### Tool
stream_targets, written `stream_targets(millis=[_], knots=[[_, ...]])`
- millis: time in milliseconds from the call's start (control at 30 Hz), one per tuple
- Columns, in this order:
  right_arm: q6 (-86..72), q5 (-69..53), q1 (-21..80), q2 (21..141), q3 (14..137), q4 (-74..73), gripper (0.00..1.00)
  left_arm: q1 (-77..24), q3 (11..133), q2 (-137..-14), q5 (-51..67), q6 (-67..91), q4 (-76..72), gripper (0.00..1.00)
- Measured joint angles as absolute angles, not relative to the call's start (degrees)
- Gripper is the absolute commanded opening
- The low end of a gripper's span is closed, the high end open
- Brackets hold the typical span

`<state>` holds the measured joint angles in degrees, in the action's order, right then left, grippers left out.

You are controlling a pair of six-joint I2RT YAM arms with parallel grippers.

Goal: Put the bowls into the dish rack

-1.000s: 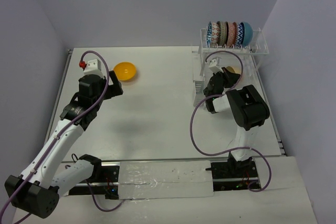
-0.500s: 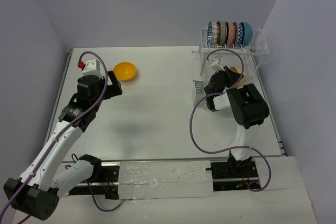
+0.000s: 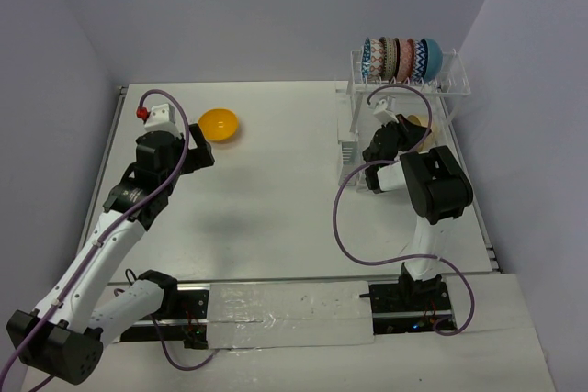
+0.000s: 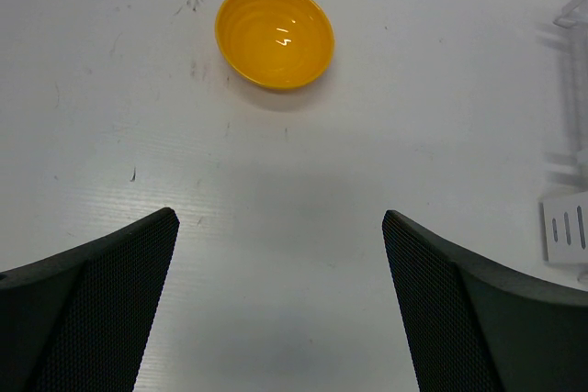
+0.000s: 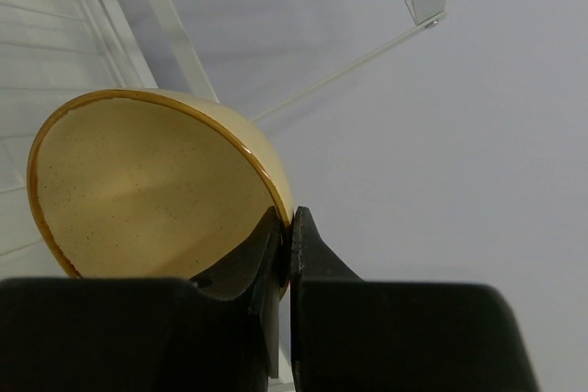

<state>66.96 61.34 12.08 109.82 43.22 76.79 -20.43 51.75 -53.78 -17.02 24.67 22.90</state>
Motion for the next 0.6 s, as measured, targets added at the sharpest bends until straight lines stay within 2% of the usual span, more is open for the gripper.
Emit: stream_targets(millis=[600], knots=[[62.4,60.4,13.4,109.3,40.4,80.9,0.02,-20.4,51.7,-52.1,-17.0,24.6,22.9,0.99]])
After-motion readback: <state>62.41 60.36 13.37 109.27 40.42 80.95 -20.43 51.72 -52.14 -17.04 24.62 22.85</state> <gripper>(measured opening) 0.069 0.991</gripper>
